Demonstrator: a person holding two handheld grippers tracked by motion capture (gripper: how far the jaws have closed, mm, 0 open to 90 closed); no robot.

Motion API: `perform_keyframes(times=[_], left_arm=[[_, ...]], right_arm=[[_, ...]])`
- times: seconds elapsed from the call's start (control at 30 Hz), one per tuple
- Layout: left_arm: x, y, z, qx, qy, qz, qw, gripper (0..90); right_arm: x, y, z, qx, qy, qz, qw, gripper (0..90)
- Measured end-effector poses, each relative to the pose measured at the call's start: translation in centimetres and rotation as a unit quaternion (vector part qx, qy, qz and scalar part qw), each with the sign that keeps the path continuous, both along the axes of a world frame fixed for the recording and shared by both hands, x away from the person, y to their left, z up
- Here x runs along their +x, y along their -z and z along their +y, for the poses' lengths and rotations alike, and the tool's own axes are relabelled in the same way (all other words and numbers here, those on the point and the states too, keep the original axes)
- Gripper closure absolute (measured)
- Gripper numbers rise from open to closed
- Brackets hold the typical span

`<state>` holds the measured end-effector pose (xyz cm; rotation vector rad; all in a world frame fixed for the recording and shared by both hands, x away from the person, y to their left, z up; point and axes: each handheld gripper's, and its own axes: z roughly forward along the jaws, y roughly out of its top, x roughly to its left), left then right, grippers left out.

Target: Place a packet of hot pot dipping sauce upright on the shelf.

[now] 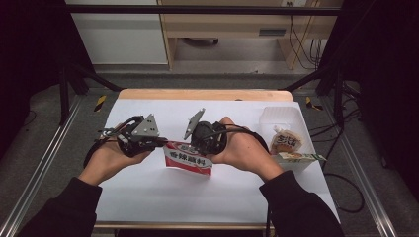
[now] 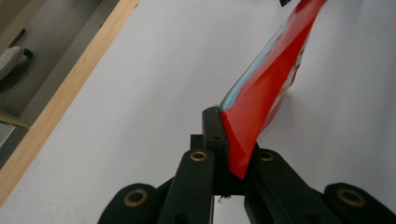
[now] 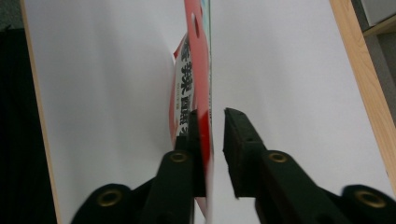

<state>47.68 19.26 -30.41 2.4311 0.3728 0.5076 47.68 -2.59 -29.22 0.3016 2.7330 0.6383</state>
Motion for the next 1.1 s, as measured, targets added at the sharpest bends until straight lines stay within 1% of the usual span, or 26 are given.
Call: perform_keyframes(times=[0.07, 0.23, 0.33, 0.4, 0.43, 0.5, 0.57, 0.63, 0.67, 0.7, 0.77, 0.8, 0.83, 0.9, 0.97, 1.1], left_arm=[[0.0, 0.0, 0.0, -0.001, 0.001, 0.000, 1.0000, 90.0], [-0.1, 0.1, 0.0, -0.009, 0.007, -0.003, 0.9999, 90.0], [-0.1, 0.2, 0.3, -0.022, 0.009, -0.007, 0.9997, 88.2], [-0.1, 0.4, 0.6, -0.035, 0.005, -0.014, 0.9993, 79.6], [-0.1, 0.5, 0.7, -0.037, 0.001, -0.018, 0.9991, 73.8], [-0.2, 0.7, 0.9, -0.049, -0.003, -0.024, 0.9985, 61.5], [-0.3, 0.9, 1.2, -0.059, -0.007, -0.027, 0.9979, 51.6], [-0.3, 1.2, 1.4, -0.071, -0.010, -0.028, 0.9970, 39.6], [-0.3, 1.2, 1.5, -0.075, -0.012, -0.029, 0.9967, 35.9], [-0.3, 1.3, 1.6, -0.081, -0.014, -0.028, 0.9962, 32.9], [-0.3, 1.4, 1.8, -0.091, -0.021, -0.026, 0.9953, 29.5], [-0.3, 1.5, 1.9, -0.095, -0.023, -0.028, 0.9948, 26.3], [-0.3, 1.5, 1.9, -0.096, -0.024, -0.028, 0.9947, 22.9], [-0.4, 1.7, 2.0, -0.101, -0.029, -0.029, 0.9941, 19.7], [-0.5, 2.0, 2.2, -0.107, -0.037, -0.026, 0.9932, 15.4], [-0.7, 2.9, 2.6, -0.116, -0.050, -0.019, 0.9918, 12.0]], right_arm=[[0.1, 0.0, 0.0, -0.003, 0.001, 0.002, 1.0000, 88.4], [0.3, -0.1, -0.2, -0.004, -0.002, 0.004, 1.0000, 90.0], [0.5, -0.3, -0.3, 0.000, -0.003, 0.004, 1.0000, 90.0], [0.5, -0.4, -0.4, -0.001, -0.004, 0.004, 1.0000, 90.0], [0.6, -0.5, -0.4, 0.000, -0.004, 0.005, 1.0000, 90.0], [0.6, -0.8, -0.5, -0.003, -0.005, 0.003, 1.0000, 90.0], [0.7, -1.0, -0.7, 0.001, -0.007, 0.001, 1.0000, 90.0], [0.8, -1.4, -1.0, 0.005, -0.003, 0.003, 1.0000, 90.0], [0.8, -1.5, -1.1, 0.006, -0.005, 0.003, 1.0000, 90.0], [0.9, -1.5, -1.2, 0.006, -0.008, 0.001, 1.0000, 90.0], [1.0, -1.7, -1.4, 0.006, -0.006, 0.000, 1.0000, 90.0], [1.0, -1.7, -1.5, 0.007, -0.002, 0.001, 1.0000, 90.0], [1.0, -1.7, -1.7, 0.008, -0.003, -0.001, 1.0000, 90.0], [1.1, -1.8, -2.0, 0.010, 0.000, -0.004, 0.9999, 90.0], [1.3, -2.0, -2.5, 0.015, 0.006, -0.005, 0.9999, 90.0], [1.8, -2.6, -3.7, 0.020, 0.013, -0.011, 0.9996, 90.0]])
